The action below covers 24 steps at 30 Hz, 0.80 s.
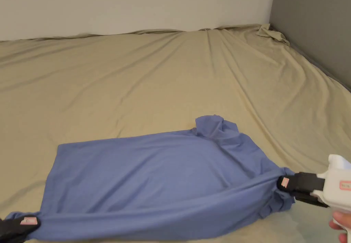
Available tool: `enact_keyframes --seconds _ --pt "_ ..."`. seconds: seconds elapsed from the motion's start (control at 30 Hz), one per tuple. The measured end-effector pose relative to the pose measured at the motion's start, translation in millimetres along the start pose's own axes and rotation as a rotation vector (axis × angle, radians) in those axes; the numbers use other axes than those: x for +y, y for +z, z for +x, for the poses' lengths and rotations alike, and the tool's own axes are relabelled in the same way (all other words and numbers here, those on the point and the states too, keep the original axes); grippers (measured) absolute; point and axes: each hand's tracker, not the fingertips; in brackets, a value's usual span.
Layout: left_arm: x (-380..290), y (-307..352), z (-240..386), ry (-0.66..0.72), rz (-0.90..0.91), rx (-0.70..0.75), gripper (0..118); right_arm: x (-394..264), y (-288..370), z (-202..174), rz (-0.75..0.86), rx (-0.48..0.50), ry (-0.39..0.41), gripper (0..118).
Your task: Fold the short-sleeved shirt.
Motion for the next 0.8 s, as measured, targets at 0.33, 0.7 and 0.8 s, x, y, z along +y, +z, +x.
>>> enact_keyframes --seconds 0.33,0.7,0.8 --pt "37.4 -138.9 -21.5 0.048 0.009 0.352 38 27.5 -118.5 11.8 -0.057 -0.172 0.041 11" --pt "-14.6 -7.9 42.0 -0.223 0.277 -0.022 118 -1.6 8.5 -52.9 0.157 0.203 0.153 118" --pt "-46.5 21.6 33.0 -0.369 0.184 0.077 118 -36.1 35.5 -55.4 0.171 0.198 0.268 118"
